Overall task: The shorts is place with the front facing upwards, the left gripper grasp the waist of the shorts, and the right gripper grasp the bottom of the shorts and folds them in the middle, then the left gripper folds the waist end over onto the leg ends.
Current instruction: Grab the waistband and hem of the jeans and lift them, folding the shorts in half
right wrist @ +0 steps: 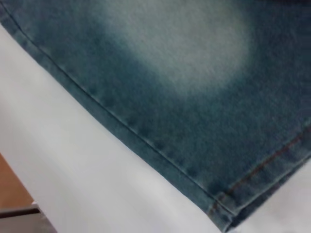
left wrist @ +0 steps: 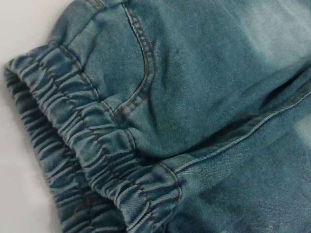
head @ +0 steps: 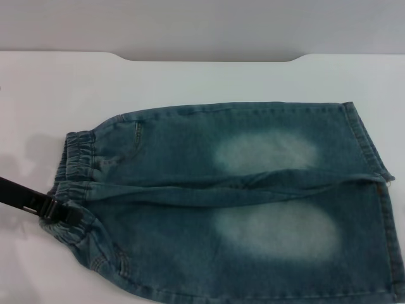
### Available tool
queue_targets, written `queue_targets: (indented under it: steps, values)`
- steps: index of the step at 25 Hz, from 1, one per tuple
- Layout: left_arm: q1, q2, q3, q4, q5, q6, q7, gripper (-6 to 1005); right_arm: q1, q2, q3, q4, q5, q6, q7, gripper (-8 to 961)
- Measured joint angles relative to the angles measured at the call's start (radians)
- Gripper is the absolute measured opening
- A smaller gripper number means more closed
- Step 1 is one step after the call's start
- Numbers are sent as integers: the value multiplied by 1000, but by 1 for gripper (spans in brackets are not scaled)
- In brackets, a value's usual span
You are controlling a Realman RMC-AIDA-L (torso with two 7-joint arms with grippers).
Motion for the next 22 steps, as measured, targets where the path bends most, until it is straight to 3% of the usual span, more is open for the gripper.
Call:
queue_targets:
  steps: [22]
  values:
    - [-4,0,0,-22,0,-3,3,60,60,3,-52,100,-30,71,18,577]
